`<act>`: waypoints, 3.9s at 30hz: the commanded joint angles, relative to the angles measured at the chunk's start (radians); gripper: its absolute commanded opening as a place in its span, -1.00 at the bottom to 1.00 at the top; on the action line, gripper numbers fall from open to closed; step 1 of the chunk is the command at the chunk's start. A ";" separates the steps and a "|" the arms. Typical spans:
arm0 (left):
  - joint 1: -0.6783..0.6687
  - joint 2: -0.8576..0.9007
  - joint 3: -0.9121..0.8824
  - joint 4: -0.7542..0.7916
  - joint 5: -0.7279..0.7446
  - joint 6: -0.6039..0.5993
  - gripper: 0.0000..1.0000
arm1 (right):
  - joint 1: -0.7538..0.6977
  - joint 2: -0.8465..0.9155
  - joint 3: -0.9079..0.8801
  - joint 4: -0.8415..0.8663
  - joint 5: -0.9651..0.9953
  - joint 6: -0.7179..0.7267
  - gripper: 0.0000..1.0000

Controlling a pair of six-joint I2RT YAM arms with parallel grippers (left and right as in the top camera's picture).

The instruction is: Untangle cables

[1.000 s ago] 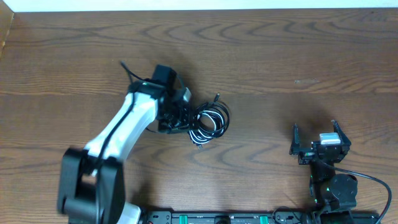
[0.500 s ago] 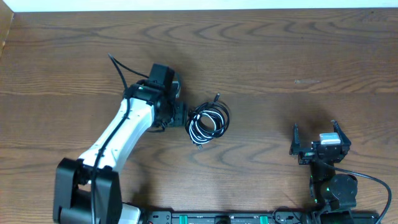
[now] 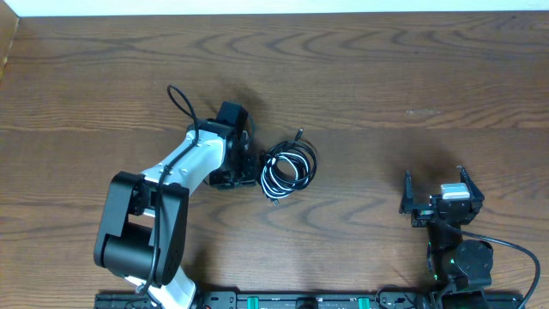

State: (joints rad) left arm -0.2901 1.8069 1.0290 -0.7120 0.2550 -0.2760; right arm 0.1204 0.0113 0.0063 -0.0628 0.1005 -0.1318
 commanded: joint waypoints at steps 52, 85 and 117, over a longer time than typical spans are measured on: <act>0.126 -0.291 -0.012 0.118 -0.248 -0.065 -0.20 | 0.006 -0.005 -0.001 0.011 -0.369 0.188 0.99; 0.177 -0.290 -0.058 0.093 -0.327 -0.148 -0.05 | 0.025 1.056 0.966 -0.695 -0.751 0.319 0.99; 0.177 -0.290 -0.058 0.093 -0.327 -0.148 0.01 | 0.570 1.469 0.961 -0.370 -0.409 0.356 0.94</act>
State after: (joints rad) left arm -0.1158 1.5116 0.9859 -0.6201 -0.0555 -0.4191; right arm 0.6399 1.4391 0.9535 -0.4686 -0.3874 0.2314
